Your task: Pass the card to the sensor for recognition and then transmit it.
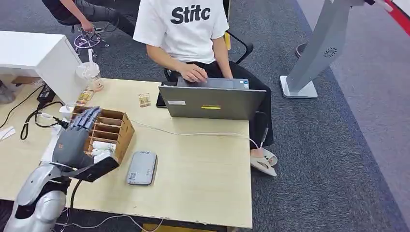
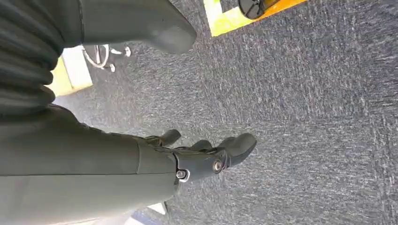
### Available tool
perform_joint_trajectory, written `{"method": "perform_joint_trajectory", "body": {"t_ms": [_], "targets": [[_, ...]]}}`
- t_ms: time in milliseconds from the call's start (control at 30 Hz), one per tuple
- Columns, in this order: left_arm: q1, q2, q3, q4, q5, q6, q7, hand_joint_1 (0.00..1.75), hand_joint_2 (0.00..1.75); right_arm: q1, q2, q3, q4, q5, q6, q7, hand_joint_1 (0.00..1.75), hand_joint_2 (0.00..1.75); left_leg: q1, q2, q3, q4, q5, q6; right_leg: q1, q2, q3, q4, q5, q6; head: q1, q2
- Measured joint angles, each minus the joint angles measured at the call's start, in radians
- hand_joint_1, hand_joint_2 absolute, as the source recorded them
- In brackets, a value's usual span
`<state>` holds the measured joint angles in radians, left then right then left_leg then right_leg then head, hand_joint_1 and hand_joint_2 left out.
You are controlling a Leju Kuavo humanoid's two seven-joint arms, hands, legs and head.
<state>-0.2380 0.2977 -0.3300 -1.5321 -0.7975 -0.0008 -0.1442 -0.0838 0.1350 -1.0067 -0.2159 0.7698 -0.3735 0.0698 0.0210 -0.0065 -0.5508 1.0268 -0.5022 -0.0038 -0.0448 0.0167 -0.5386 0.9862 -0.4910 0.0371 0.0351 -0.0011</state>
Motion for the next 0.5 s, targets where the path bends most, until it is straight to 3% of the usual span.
{"method": "perform_joint_trajectory", "body": {"t_ms": [67,167,500], "targets": [[0.055,0.054,0.0,-0.041,0.033,-0.012,-0.003,0.0,1.75,0.002,0.0,-0.004,0.0,0.0,0.007,-0.003,0.0,1.75,0.0,-0.001,-0.001,0.0,0.0,0.0,0.0,-0.001,-0.001,0.0,-0.001,0.0,0.0,0.0],[0.097,0.1,0.001,-0.075,0.049,-0.024,-0.001,0.0,1.75,0.002,0.0,-0.008,0.0,0.0,0.011,-0.006,0.0,1.75,0.0,-0.002,-0.002,0.0,0.0,0.0,0.0,-0.003,-0.001,0.0,-0.001,0.0,0.0,0.0],[0.141,0.166,0.014,-0.122,0.094,-0.065,0.003,0.0,1.75,0.002,0.0,-0.009,0.0,0.006,0.011,-0.012,0.0,1.75,0.0,-0.003,-0.002,0.0,0.0,0.0,0.0,-0.003,0.0,0.0,0.0,0.0,0.0,0.0]]}}
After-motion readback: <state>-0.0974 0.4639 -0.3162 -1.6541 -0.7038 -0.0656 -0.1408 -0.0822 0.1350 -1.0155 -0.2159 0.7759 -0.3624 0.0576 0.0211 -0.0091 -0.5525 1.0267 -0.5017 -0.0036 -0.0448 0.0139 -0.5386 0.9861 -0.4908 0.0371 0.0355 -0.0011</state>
